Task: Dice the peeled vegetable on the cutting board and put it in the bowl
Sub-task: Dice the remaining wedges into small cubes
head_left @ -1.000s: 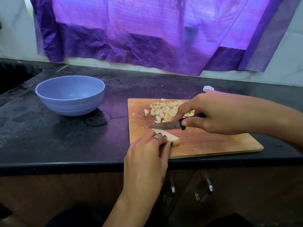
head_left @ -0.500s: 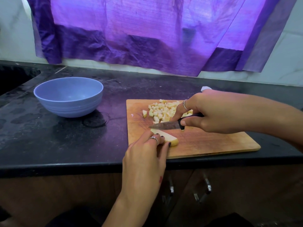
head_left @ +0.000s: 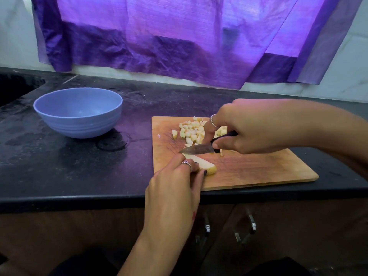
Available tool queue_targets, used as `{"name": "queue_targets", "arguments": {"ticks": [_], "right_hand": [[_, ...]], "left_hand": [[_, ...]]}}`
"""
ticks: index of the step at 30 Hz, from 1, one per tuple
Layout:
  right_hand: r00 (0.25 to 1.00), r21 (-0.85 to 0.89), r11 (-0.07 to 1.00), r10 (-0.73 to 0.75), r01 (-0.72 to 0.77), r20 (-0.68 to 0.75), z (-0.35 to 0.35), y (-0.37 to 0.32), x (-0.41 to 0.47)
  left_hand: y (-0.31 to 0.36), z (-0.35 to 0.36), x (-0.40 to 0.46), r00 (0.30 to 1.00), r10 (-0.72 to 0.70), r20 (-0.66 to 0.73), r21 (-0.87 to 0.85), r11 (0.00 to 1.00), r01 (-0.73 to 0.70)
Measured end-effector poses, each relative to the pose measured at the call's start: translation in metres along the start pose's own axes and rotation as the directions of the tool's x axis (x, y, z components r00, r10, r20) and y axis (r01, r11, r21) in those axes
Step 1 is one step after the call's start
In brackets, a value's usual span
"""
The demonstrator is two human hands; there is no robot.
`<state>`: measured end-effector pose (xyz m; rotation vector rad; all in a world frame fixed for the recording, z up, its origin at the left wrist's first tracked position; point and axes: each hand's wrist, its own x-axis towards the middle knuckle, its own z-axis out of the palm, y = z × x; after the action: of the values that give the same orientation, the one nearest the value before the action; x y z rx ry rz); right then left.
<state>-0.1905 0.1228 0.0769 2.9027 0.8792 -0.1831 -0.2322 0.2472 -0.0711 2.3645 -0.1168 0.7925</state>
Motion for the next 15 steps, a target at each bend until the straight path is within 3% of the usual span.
{"name": "queue_targets", "arguments": {"ticks": [9,15], "right_hand": [[0.998,0.052,0.999,0.011,-0.007,-0.064,0.028,0.004,-0.015],[0.998,-0.028,0.999,0.015,-0.016,-0.059,0.03,0.0,-0.031]], "left_hand": [[0.008,-0.007,0.001,0.998,0.036,0.044,0.143,0.989,-0.042],[0.008,-0.004,-0.001,0.995,0.034,0.089,0.147,0.988,-0.047]]}}
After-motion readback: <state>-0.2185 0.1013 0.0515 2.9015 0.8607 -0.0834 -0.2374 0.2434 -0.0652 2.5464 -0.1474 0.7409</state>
